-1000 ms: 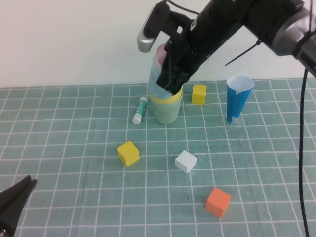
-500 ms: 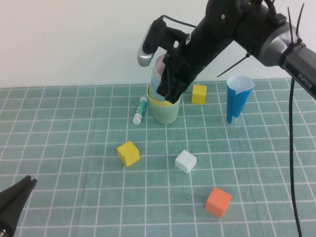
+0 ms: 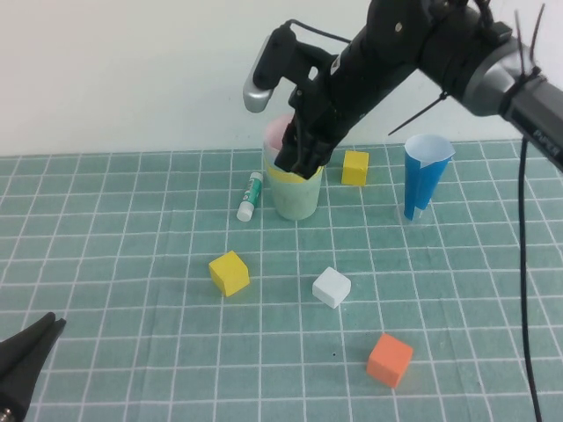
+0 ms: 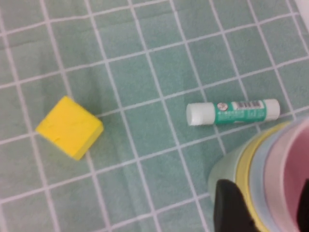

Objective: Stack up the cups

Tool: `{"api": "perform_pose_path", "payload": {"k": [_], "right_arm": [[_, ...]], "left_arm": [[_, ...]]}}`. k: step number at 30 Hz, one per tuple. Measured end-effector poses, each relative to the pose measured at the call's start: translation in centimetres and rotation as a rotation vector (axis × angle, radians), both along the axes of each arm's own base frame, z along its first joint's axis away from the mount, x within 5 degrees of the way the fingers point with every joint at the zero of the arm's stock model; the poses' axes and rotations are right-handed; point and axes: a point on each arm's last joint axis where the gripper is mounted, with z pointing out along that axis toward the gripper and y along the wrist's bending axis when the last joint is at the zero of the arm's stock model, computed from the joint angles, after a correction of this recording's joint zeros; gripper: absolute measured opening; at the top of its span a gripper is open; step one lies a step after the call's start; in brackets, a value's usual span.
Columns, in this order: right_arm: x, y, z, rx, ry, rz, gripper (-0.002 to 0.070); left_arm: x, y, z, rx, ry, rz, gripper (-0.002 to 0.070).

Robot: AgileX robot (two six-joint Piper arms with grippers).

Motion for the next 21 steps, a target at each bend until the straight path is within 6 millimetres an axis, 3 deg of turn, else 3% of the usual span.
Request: {"api": "perform_pose_path", "payload": {"k": [4, 7, 12, 15, 18, 21], "right_arm": [[-1.7, -1.0, 4.1, 0.005, -0.037, 0.016, 0.0281], [-4.2, -2.9, 10.0, 0.014, -0.158, 0.008, 0.0242], [-10.5, -7.2, 19.6, 0.040, -0.346, -0.040, 0.0102], [-14.7, -10.3, 24.0, 0.050, -0.463, -0.098, 0.0031], [-19.2, -14.2, 27.0, 0.016, -0.578, -0.201, 0.0009], [-22.7, -17.7, 27.6, -0.047, -0.655, -0.331, 0.0005]], "left_arm": [[0.0, 0.0, 0.0, 0.012, -0.005, -0.001, -0.0001], [0.0, 0.0, 0.0, 0.015, -0.008, -0.001, -0.0002], [-0.3, 0.1, 0.8, -0.057, -0.075, 0.000, -0.0001], [-0.8, 0.3, 1.2, -0.137, -0.092, -0.001, -0.0001], [-1.1, 0.5, 1.4, -0.175, -0.097, -0.001, -0.0001], [-1.3, 0.5, 1.3, -0.198, -0.083, -0.001, -0.0001]]}}
